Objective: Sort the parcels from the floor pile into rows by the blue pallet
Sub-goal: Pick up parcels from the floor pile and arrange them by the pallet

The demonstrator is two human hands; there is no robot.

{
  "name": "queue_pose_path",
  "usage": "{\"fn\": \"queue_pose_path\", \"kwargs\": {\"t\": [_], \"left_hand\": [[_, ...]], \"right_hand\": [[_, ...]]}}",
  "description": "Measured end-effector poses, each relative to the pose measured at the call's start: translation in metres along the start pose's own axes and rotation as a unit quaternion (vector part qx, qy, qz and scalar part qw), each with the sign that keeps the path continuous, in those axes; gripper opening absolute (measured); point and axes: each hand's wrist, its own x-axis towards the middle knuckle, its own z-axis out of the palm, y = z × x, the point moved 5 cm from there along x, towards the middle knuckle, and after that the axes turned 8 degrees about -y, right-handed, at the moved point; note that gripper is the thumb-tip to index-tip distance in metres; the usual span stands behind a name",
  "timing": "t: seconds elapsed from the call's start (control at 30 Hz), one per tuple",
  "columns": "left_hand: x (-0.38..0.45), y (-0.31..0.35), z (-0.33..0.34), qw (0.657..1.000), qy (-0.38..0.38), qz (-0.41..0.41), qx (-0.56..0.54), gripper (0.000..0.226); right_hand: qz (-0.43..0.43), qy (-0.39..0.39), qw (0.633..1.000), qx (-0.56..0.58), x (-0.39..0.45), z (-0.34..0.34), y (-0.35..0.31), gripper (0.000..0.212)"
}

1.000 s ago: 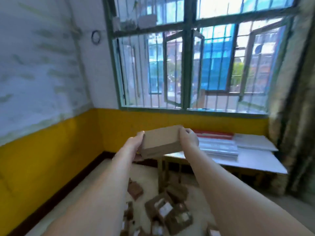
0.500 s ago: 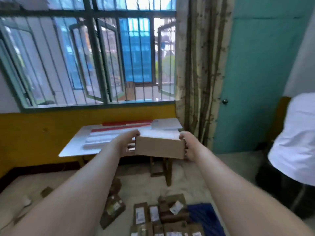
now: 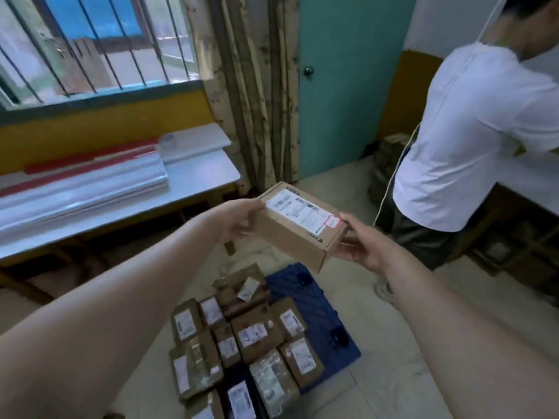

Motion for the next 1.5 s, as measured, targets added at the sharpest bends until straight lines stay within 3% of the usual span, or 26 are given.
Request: {"fn": "queue_pose_path", "kwargs": {"t": [0.1,0.23,0.4,0.53,0.67,0.77,0.97,1.07,1.13,1.3,1.4,1.5], "left_hand": [[0.061,-0.011,0.019,1.000,-0.012,-0.005,0.010,0.026],[0.129,-0.030,0.030,0.999,0.018,-0.046,0.008,0.026],[0.223,-0.034,0.031,0.997,0.052,-0.056,0.034,0.026],[0.292,-0.082,0.028,0.989,0.072,-0.097,0.082,0.033],[0.367,-0.182,0.027,0.983,0.061,-0.137,0.105,0.046],[0.419,-0.275,0.024,0.973,0.081,-0.160,0.145,0.064],[0.473,-0.475,0.023,0.933,0.054,-0.226,0.276,0.035],[0.489,-0.558,0.032,0.912,0.034,-0.234,0.337,0.047],[0.498,-0.595,0.039,0.904,0.025,-0.211,0.371,0.053],[0.494,-0.641,0.047,0.901,-0.013,-0.225,0.370,0.064],[0.481,-0.626,0.032,0.905,-0.026,-0.226,0.359,0.071],[0.453,-0.578,-0.006,0.910,0.010,-0.220,0.351,0.069]], "right_hand": [[0.009,0.005,1.000,0.021,0.040,-0.033,0.013,0.030],[0.094,-0.015,0.995,-0.020,0.107,-0.075,0.036,0.029],[0.126,-0.104,0.979,-0.120,0.221,-0.101,0.037,0.047],[0.170,-0.146,0.964,-0.142,0.300,-0.122,0.099,0.061],[0.206,-0.142,0.954,-0.164,0.369,-0.141,0.197,0.054],[0.207,-0.090,0.960,-0.168,0.427,-0.163,0.290,0.052],[0.241,-0.007,0.948,-0.207,0.510,-0.188,0.468,0.057],[0.222,-0.017,0.936,-0.272,0.538,-0.194,0.529,0.058],[0.205,-0.036,0.919,-0.335,0.552,-0.198,0.561,0.054],[0.242,-0.113,0.834,-0.483,0.559,-0.203,0.610,0.059],[0.239,-0.039,0.804,-0.544,0.566,-0.194,0.587,0.076],[0.171,-0.008,0.764,-0.622,0.574,-0.141,0.530,0.079]]}}
